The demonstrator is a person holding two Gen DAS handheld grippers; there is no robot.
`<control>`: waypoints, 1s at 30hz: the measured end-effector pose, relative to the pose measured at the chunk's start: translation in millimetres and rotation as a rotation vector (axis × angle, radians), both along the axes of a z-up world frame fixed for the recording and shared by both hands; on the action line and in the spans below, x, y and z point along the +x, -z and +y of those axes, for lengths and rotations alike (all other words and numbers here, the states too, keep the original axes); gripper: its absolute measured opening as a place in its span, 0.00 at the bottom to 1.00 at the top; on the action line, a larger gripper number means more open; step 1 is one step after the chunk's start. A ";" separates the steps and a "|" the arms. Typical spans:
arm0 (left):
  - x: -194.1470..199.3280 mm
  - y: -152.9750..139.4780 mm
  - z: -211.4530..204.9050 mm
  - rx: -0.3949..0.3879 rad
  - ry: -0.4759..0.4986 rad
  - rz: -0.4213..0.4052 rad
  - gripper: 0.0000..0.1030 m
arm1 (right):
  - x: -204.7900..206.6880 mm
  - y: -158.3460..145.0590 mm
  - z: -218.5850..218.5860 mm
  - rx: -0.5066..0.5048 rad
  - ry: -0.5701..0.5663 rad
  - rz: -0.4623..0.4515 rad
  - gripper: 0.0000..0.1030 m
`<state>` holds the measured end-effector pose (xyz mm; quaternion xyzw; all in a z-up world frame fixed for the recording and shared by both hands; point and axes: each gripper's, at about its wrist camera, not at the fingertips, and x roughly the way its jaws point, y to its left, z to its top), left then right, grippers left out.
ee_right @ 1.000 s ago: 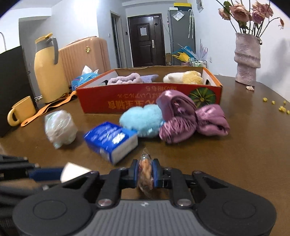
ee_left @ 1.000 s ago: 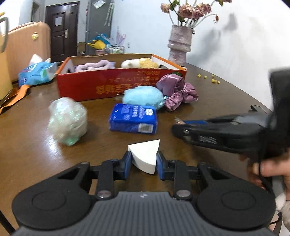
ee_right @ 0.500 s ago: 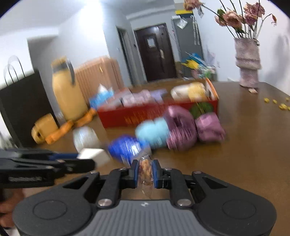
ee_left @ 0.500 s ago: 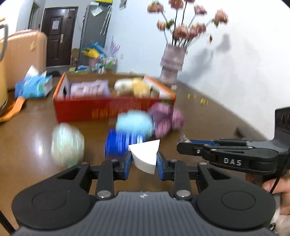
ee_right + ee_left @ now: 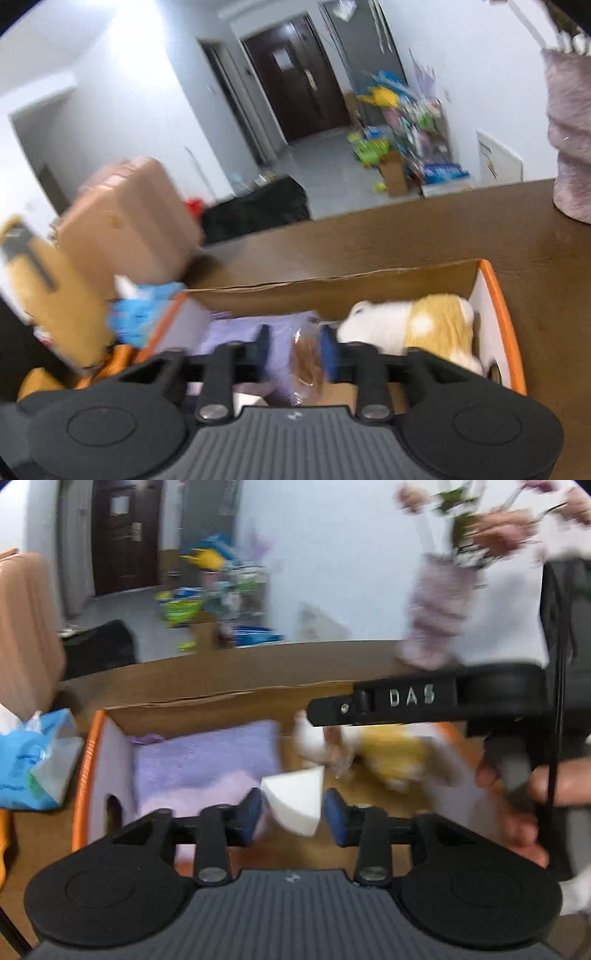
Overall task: Organize soft objects
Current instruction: 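Carry the wedge sponge and snack packet into the box and open both grippers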
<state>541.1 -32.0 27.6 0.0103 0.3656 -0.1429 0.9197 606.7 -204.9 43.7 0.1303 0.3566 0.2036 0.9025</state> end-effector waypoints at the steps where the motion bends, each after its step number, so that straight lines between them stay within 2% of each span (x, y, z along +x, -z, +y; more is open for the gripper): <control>1: 5.7 3.9 2.0 -0.005 -0.007 0.004 0.48 | 9.9 4.5 1.6 -0.007 0.011 0.009 0.45; 4: 8.8 6.4 7.7 -0.034 0.012 0.003 0.52 | 22.3 12.5 6.1 -0.006 0.009 0.018 0.45; 7: 3.7 0.8 7.4 -0.004 0.020 -0.033 0.59 | 18.0 15.8 5.1 -0.010 0.004 0.014 0.45; 13: -11.1 -24.7 23.8 -0.012 -0.034 -0.053 0.59 | -10.1 -11.1 -15.6 -0.035 0.017 -0.031 0.45; 18: -64.5 -61.8 53.3 0.040 -0.074 -0.127 0.59 | -72.8 -52.3 -41.7 -0.116 0.007 -0.132 0.54; 21: -100.8 -84.0 71.0 0.060 -0.098 -0.178 0.64 | -116.3 -73.4 -57.8 -0.177 0.016 -0.189 0.58; 26: -155.2 -116.3 84.9 0.062 -0.132 -0.238 0.70 | -176.6 -99.3 -72.4 -0.188 0.023 -0.250 0.59; 30: -204.5 -123.9 91.5 0.068 -0.179 -0.287 0.72 | -224.5 -103.5 -71.3 -0.183 0.025 -0.310 0.63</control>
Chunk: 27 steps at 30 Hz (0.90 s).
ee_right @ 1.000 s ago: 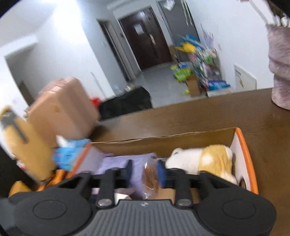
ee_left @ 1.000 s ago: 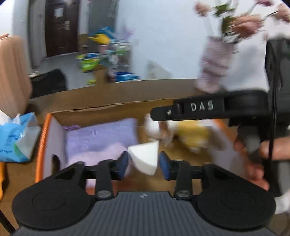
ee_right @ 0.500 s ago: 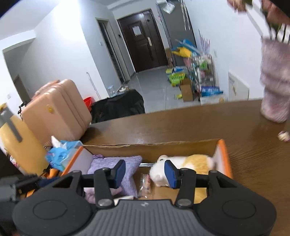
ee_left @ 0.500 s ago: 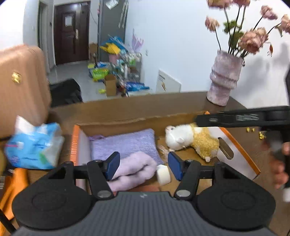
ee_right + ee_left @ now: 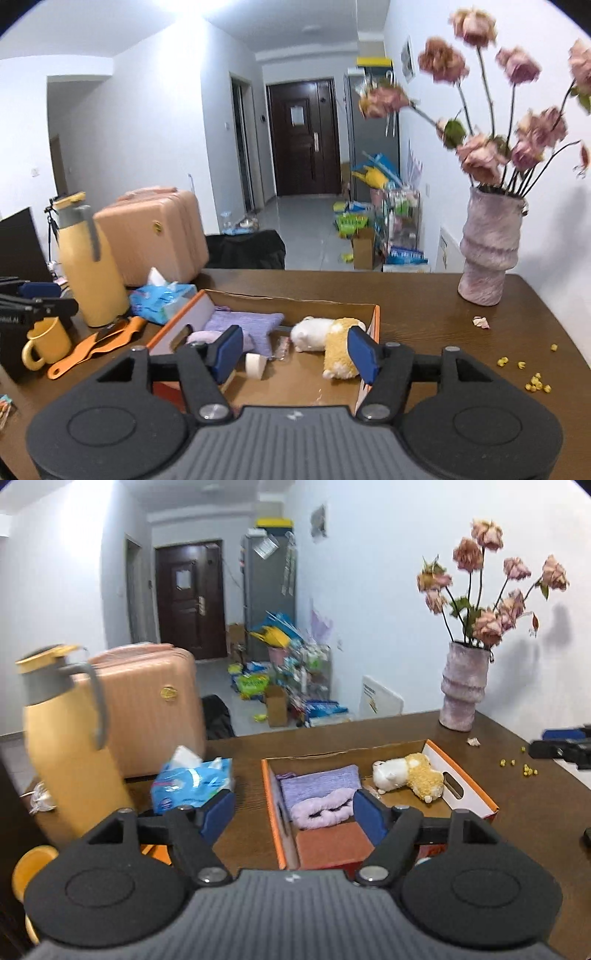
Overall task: Organize soft objects
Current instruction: 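Carry the wedge sponge and snack packet into the box and open both grippers, then move both grippers back toward the iridescent plastic bag ball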
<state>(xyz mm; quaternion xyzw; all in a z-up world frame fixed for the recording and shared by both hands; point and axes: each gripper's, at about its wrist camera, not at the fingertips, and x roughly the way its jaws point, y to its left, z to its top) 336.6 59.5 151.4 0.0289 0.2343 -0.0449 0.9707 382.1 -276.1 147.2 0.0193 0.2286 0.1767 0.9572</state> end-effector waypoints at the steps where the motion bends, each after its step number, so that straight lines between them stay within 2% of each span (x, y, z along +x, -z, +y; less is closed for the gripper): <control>1: -17.6 1.9 0.4 0.009 -0.012 -0.025 0.73 | -16.4 2.4 -0.7 0.006 0.002 -0.018 0.64; 3: -52.7 10.7 0.3 0.032 -0.011 -0.082 0.79 | -49.9 10.0 -1.6 0.014 -0.004 -0.050 0.66; 6: -107.2 33.9 -5.7 0.063 -0.004 -0.147 0.81 | -101.9 27.5 2.9 0.018 -0.015 -0.095 0.70; 8: -140.6 52.1 -7.2 0.048 0.015 -0.167 0.83 | -136.2 41.1 7.4 0.009 -0.021 -0.124 0.71; 11: -182.7 85.5 -5.3 -0.020 0.008 -0.139 0.85 | -185.2 64.4 15.6 0.014 -0.026 -0.139 0.75; 15: -222.7 120.0 5.8 -0.113 -0.067 -0.069 0.85 | -234.9 104.5 23.1 0.046 -0.049 -0.092 0.76; 18: -233.6 129.5 11.1 -0.122 -0.072 -0.030 0.85 | -254.3 132.6 24.6 0.073 -0.061 -0.016 0.76; 20: -230.1 128.7 12.2 -0.109 -0.074 -0.038 0.85 | -256.6 140.0 29.2 0.052 -0.073 0.012 0.76; 23: -216.5 129.7 12.8 -0.145 -0.088 -0.031 0.84 | -255.0 140.4 36.1 0.020 -0.045 -0.017 0.76; 27: -193.5 145.6 6.2 -0.156 -0.076 0.030 0.75 | -239.9 145.4 39.5 0.049 -0.047 0.000 0.75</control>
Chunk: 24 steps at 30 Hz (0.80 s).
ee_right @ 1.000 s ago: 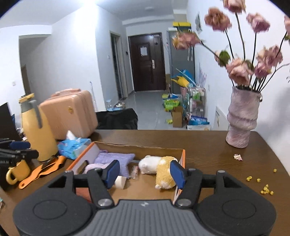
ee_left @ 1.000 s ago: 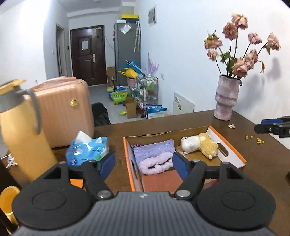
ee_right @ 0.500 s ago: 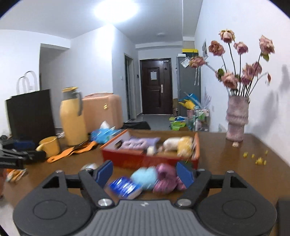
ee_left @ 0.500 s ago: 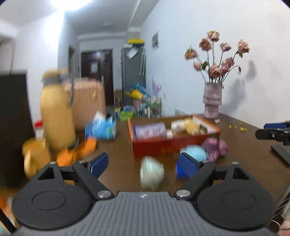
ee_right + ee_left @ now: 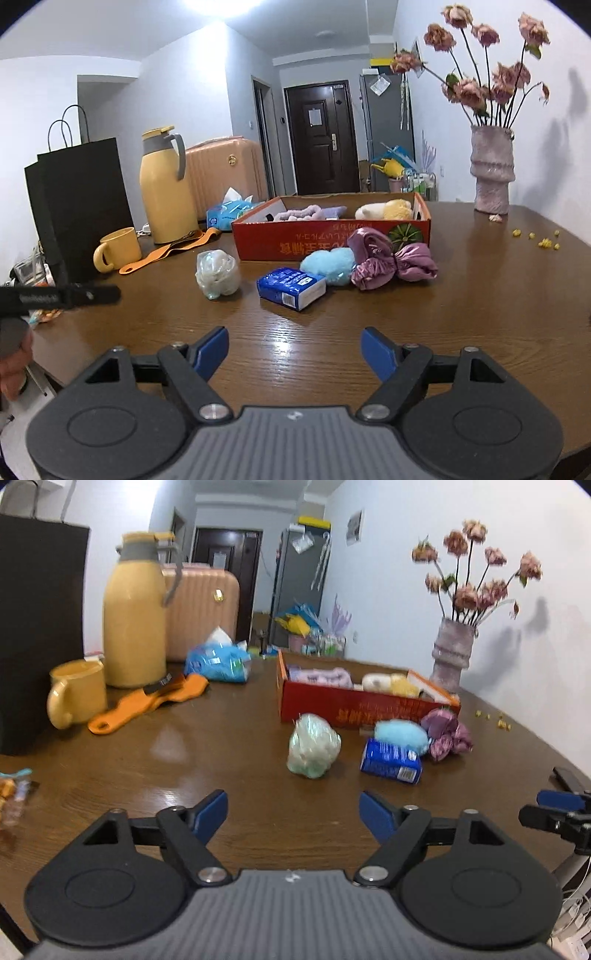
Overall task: Organize soft objects
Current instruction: 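Move both grippers back toward the iridescent plastic bag ball, then close both grippers on the iridescent plastic bag ball and lift it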
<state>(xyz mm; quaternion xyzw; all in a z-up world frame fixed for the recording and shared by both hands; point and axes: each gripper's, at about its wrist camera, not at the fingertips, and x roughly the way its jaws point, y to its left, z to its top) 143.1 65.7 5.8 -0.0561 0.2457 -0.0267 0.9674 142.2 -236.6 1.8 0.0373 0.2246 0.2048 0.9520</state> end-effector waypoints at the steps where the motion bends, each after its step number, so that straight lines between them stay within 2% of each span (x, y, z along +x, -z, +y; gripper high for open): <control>1: 5.6 3.5 -0.5 -0.007 0.003 0.009 0.73 | 5.1 2.2 0.9 0.003 -0.001 0.009 0.75; 6: 38.9 7.0 -0.5 -0.047 0.031 0.021 0.58 | 37.5 9.4 9.7 0.041 -0.023 0.059 0.70; 10: 83.2 0.6 1.2 -0.077 0.044 -0.006 0.55 | 83.1 5.6 28.3 0.088 -0.094 0.094 0.69; 12: 110.9 2.2 5.4 -0.093 0.031 0.030 0.43 | 112.4 3.2 45.3 0.109 -0.128 0.103 0.61; 14: 134.8 7.2 14.3 -0.146 0.038 0.085 0.33 | 145.4 1.4 63.3 0.154 -0.152 0.132 0.57; 17: 159.5 19.1 29.2 -0.247 0.065 0.147 0.27 | 190.7 5.2 86.0 0.223 -0.181 0.202 0.50; 20: 171.5 31.4 38.5 -0.300 0.073 0.191 0.19 | 227.5 19.2 109.0 0.236 -0.194 0.292 0.28; 24: 177.2 43.7 47.5 -0.345 0.073 0.204 0.13 | 238.9 34.4 120.8 0.289 -0.217 0.339 0.20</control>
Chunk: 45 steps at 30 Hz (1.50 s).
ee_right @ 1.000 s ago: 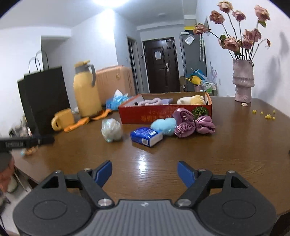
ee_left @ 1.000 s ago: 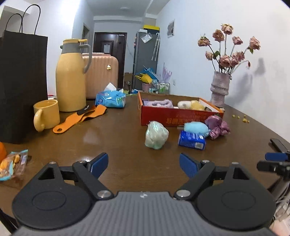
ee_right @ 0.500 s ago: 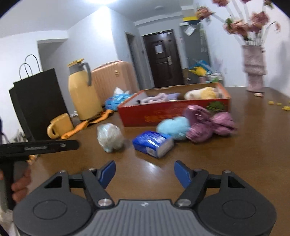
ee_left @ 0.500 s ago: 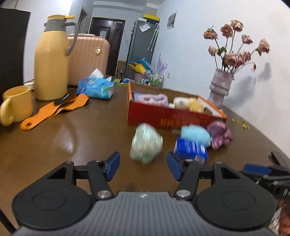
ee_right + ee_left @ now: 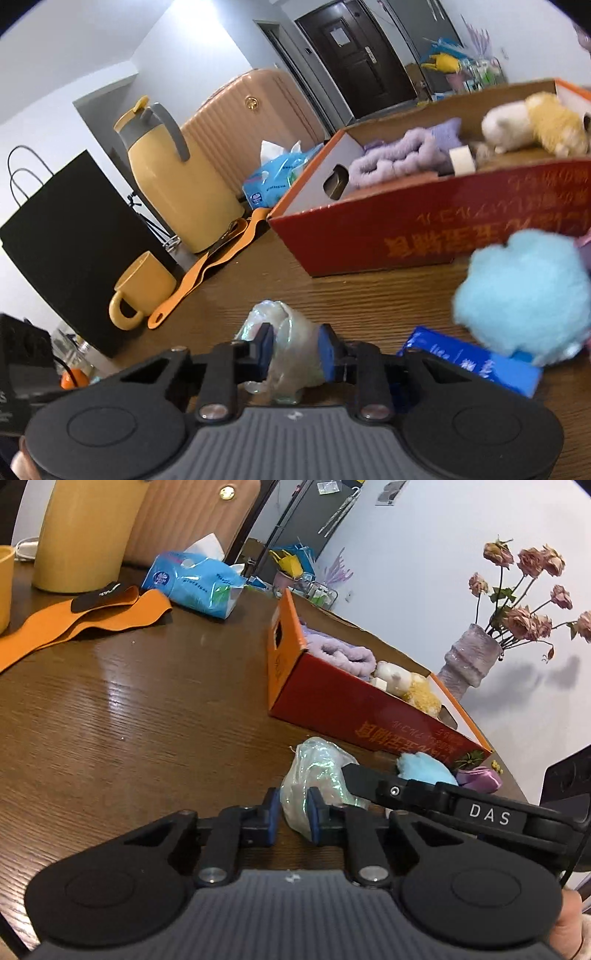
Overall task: Organize soft objects
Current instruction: 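Close both grippers on the iridescent plastic bag ball and lift it, then carry the plastic bag ball into the box and open both grippers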
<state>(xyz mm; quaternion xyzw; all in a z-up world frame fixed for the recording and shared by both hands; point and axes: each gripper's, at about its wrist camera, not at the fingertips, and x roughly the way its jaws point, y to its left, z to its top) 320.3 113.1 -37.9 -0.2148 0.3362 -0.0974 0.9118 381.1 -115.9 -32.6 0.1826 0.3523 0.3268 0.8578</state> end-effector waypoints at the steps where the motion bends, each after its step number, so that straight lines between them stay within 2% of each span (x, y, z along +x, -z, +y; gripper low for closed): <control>1: 0.7 0.4 1.1 -0.011 0.004 -0.002 0.11 | -1.0 -0.2 1.8 -0.001 -0.002 -0.007 0.17; 2: 0.8 0.1 1.3 -0.019 0.010 -0.003 0.09 | -2.5 -0.8 3.7 -0.008 -0.003 -0.016 0.11; 4: -4.4 -5.1 -2.8 -0.006 0.018 -0.012 0.08 | -8.2 -5.9 4.9 -0.020 -0.008 -0.030 0.06; 8: -35.9 -22.9 -17.8 -0.003 0.068 -0.062 0.07 | -45.8 -24.9 -13.5 -0.023 -0.003 -0.097 0.06; 11: -66.8 -29.0 -37.5 -0.001 0.113 -0.071 0.07 | -84.1 -29.3 -39.1 0.006 0.027 -0.103 0.06; 16: -114.6 -24.8 -80.9 0.017 0.238 -0.032 0.08 | -151.6 -16.6 -93.1 0.055 0.100 -0.045 0.06; 19: -132.4 -24.5 -106.5 0.058 0.299 -0.044 0.08 | -180.5 -7.4 -119.3 0.094 0.157 -0.023 0.06; 25: -140.2 -15.6 -132.6 0.100 0.328 -0.026 0.11 | -200.8 6.4 -141.5 0.103 0.229 -0.016 0.06; 29: -138.0 -11.4 -132.0 0.092 0.323 -0.015 0.10 | -198.7 14.5 -145.3 0.132 0.227 -0.003 0.06; 33: -132.8 -16.8 -128.2 0.068 0.324 -0.040 0.09 | -193.3 11.9 -146.4 0.142 0.208 -0.011 0.06; 37: -110.6 -47.5 -127.1 0.057 0.332 -0.161 0.09 | -167.2 -15.4 -154.8 0.196 0.192 -0.066 0.06; 41: -51.0 -91.8 -129.9 0.084 0.319 -0.255 0.09 | -110.7 -62.4 -153.5 0.174 0.182 -0.165 0.06; 43: -2.6 -107.7 -129.9 0.090 0.309 -0.253 0.09 | -68.5 -85.9 -148.5 0.132 0.181 -0.201 0.06; 45: 47.1 -111.7 -129.1 0.090 0.303 -0.221 0.09 | -19.0 -98.9 -140.6 0.090 0.189 -0.194 0.06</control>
